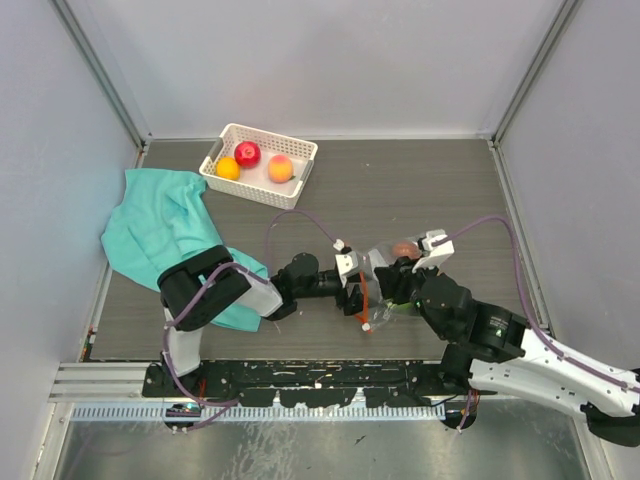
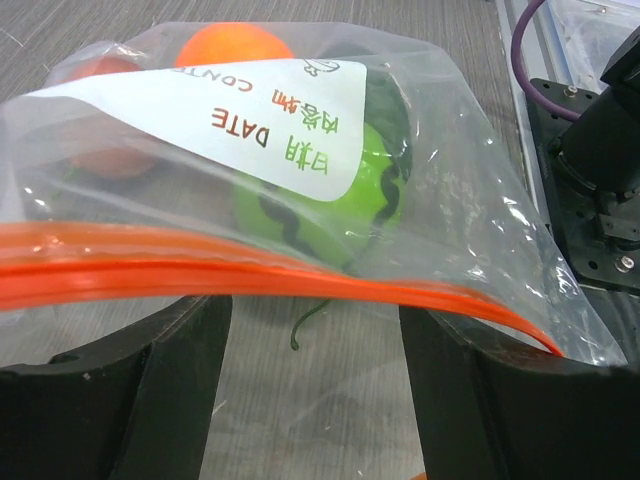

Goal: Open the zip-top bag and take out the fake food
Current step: Pick up the fake fruit from the zipper food storage bag.

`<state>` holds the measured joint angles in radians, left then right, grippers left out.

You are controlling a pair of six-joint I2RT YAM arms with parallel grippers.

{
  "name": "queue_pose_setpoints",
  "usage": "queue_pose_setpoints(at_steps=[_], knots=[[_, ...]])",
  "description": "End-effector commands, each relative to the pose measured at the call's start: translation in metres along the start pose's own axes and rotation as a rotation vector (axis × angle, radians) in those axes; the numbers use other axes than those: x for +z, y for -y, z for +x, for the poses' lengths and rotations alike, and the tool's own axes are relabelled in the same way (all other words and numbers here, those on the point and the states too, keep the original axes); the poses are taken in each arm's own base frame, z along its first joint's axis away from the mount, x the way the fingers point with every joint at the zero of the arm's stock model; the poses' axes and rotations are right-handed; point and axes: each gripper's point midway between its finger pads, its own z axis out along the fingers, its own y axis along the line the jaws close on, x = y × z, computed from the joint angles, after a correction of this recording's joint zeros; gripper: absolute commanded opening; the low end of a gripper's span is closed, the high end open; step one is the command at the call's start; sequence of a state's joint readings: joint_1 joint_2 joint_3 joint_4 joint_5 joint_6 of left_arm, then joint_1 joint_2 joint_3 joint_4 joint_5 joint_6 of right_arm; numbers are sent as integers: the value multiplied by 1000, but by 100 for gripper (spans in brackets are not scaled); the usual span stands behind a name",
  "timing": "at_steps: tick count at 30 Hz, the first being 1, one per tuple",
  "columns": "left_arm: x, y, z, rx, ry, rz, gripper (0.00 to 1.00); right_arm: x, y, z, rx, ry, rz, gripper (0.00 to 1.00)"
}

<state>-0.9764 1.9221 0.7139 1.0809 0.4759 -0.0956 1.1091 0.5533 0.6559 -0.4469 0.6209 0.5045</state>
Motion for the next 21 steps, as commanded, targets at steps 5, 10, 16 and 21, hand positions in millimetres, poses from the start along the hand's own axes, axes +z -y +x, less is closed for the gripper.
queue_pose_setpoints(at_steps=[5, 10, 16, 21], knots=[[12, -4, -30, 97, 121, 4, 70, 15, 60, 19, 145, -51, 241, 24], [13, -6, -27, 91, 120, -6, 73, 30, 85, 35, 185, -140, 286, 14], [16, -9, -26, 82, 120, -13, 75, 38, 109, 60, 195, -233, 369, 6], [18, -11, -24, 64, 115, -25, 78, 39, 115, 75, 233, -275, 390, 1]])
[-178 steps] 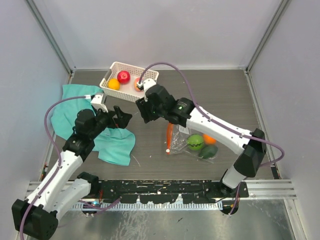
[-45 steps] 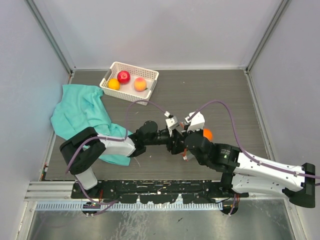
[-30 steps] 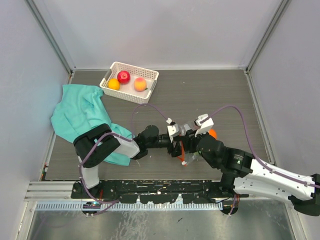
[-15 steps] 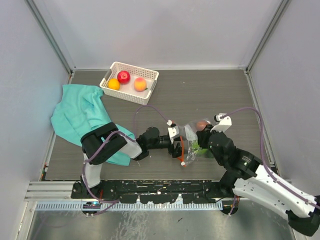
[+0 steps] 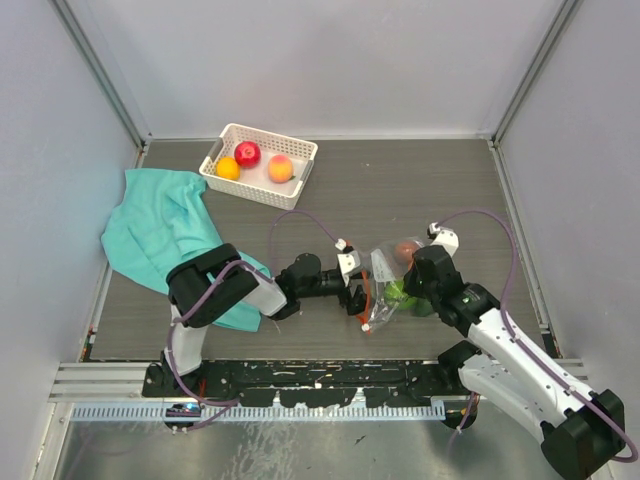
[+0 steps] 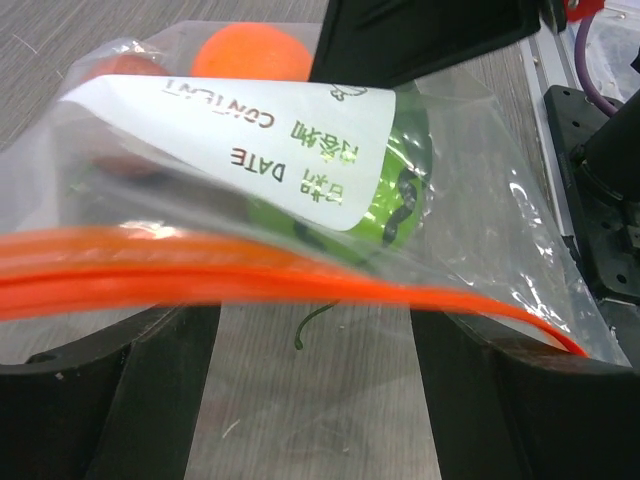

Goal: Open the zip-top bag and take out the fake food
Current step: Pick up the fake fruit from the zipper food storage bag.

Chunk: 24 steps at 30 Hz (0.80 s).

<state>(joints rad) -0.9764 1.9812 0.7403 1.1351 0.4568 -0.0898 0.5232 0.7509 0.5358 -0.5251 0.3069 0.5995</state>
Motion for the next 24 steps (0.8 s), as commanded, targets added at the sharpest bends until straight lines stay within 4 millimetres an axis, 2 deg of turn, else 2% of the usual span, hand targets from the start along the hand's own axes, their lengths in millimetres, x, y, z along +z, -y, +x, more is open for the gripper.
queue_pose_setpoints(at_steps=[1, 10, 13, 15, 19, 21, 24], knots=[[10, -4, -26, 47, 93, -13, 78, 1, -7, -1, 42, -3, -36, 1], [12, -6, -22, 12, 78, -21, 83, 9, 12, 23, 146, -64, 74, 2], [13, -6, -19, -3, 68, -21, 85, 2, 15, 15, 170, -25, 83, 2], [14, -6, -18, -8, 65, -21, 85, -7, 13, 1, 196, 33, 60, 2], [14, -7, -15, -12, 61, -21, 86, -25, 22, -24, 257, 140, 88, 2], [15, -7, -14, -14, 60, -20, 87, -31, 29, -27, 280, 159, 123, 2], [16, -6, -15, -15, 61, -14, 87, -29, 37, -21, 320, 141, 178, 3]])
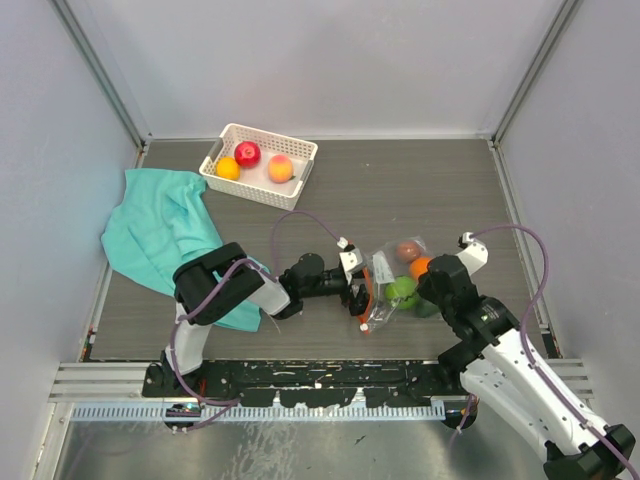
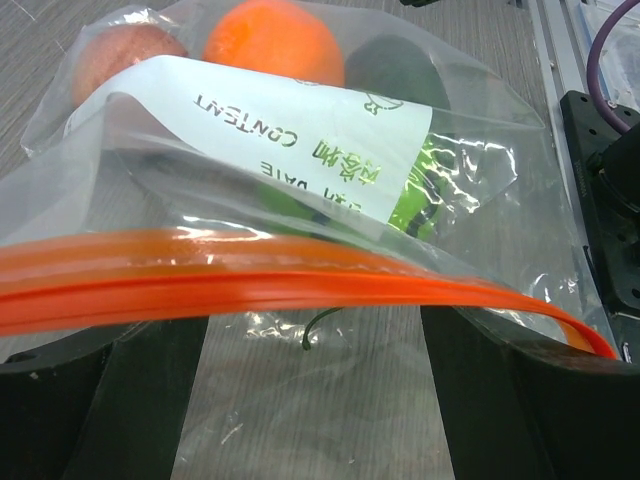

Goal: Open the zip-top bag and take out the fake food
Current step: Pick up the fake fruit from the zipper food storage bag.

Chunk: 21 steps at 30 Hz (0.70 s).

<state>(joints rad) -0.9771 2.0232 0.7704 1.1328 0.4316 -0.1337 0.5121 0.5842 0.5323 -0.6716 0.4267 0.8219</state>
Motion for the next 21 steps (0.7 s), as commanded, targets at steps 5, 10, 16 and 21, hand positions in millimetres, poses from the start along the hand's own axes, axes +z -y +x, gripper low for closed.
queue_pose_setpoints(at_steps=[5, 10, 16, 21], knots=[[10, 1, -26, 34, 78, 15, 87, 8, 21, 6, 111, 0, 153, 6], [11, 1, -27, 40, 81, 17, 92, 17, 21, 20, 119, -32, 133, 6], [15, 0, -26, 43, 72, 18, 96, 28, 15, 39, 105, -86, 89, 6], [17, -5, -26, 53, 56, -5, 98, 35, 9, 50, 98, -116, 51, 6]])
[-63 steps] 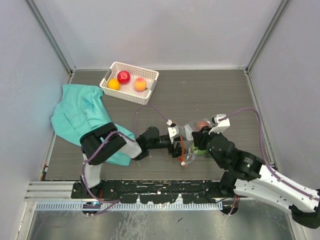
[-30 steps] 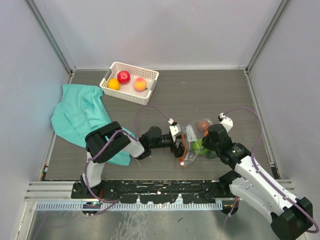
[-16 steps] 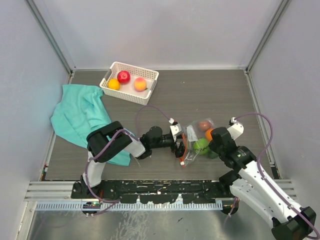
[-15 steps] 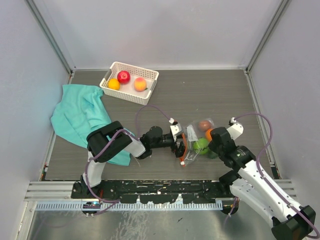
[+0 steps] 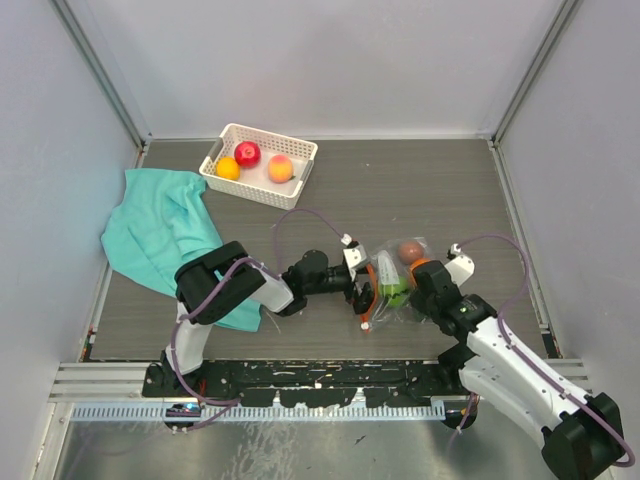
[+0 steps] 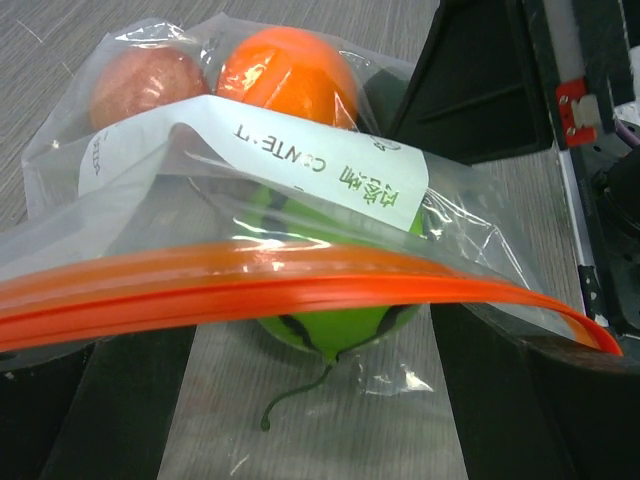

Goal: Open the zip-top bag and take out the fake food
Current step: Pick up the fake fruit from the zipper food storage bag.

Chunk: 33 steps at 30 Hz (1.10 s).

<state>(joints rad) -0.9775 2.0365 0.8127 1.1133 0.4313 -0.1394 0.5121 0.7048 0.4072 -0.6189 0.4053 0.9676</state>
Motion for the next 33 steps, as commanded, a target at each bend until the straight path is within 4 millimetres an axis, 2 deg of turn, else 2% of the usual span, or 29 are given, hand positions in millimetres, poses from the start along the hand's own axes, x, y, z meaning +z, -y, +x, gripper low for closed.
queue_pose_setpoints(at_steps=[1, 14, 20, 24, 30, 33], knots=[[9, -4, -20, 58, 43, -9, 98, 6, -21, 1, 25, -4, -89, 6], [11, -16, -2, 41, -55, -66, 98, 16, -54, 22, 8, -94, -256, 5], [8, -22, -5, 27, -66, -110, 99, 17, -60, 27, 20, -118, -296, 5], [4, -22, -9, 1, -74, -131, 89, 19, -58, 28, 37, -119, -299, 5], [-4, -13, -20, -42, -68, -123, 58, 24, -51, 28, 64, -128, -283, 5], [-9, -9, -26, -75, -60, -123, 54, 26, -47, 30, 67, -136, -272, 5]])
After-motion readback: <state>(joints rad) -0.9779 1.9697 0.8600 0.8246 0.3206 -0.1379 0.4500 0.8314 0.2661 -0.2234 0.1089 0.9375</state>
